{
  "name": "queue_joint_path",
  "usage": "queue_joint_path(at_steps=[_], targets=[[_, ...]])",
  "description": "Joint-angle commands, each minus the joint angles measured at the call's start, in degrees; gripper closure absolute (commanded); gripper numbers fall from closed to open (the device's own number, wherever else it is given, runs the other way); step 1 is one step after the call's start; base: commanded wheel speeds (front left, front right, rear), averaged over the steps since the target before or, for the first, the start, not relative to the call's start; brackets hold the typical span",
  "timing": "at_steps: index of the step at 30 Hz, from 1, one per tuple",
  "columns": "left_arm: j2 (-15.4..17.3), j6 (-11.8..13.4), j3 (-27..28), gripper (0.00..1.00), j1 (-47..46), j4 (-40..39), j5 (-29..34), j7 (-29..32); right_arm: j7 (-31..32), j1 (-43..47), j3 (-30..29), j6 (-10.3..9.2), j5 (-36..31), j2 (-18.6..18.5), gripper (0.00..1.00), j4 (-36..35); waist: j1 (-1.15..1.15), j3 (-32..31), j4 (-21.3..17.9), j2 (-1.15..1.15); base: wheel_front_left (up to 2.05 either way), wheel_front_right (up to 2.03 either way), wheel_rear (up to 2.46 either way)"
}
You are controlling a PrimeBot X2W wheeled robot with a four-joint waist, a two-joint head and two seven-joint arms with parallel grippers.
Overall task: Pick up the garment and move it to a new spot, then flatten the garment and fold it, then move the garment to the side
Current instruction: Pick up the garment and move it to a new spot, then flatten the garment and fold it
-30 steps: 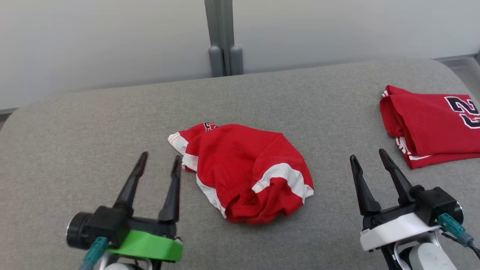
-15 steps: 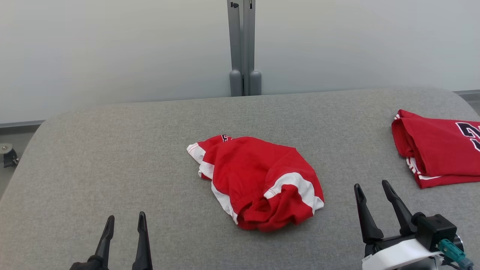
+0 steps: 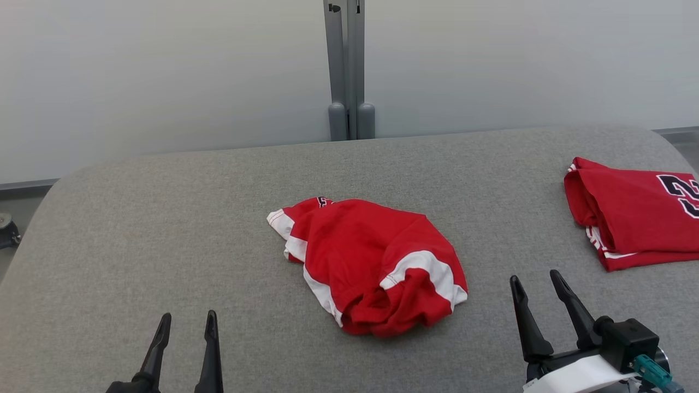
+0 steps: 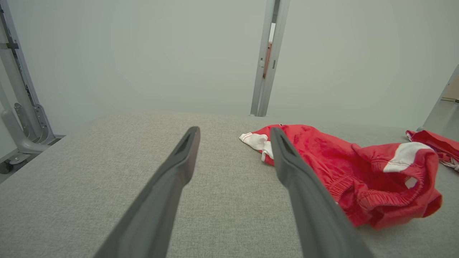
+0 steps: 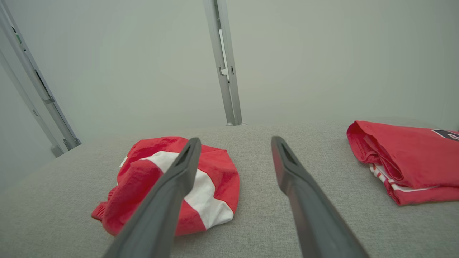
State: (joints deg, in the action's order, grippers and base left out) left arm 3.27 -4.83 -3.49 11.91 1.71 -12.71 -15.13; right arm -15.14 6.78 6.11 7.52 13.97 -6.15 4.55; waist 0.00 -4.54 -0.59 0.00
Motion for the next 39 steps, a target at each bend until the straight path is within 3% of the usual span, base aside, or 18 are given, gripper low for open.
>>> queue_joint_path(at_steps=[1,39], targets=[[0.0,-0.3,0.4,0.0,-0.5,0.0,0.9,0.0,0.0,0.0,0.0,-0.08,0.2,-0.2,0.0,-0.2,0.0,0.0,0.0,0.0,0.0,0.0,0.0],[-0.4,-1.0,0.1,0.0,-1.5,1.8,2.6,0.0,0.0,-0.8,-0.5,-0.08,-0.4,0.4,0.0,-0.2,0.0,0.1,0.4,0.0,0.0,0.0,0.0]])
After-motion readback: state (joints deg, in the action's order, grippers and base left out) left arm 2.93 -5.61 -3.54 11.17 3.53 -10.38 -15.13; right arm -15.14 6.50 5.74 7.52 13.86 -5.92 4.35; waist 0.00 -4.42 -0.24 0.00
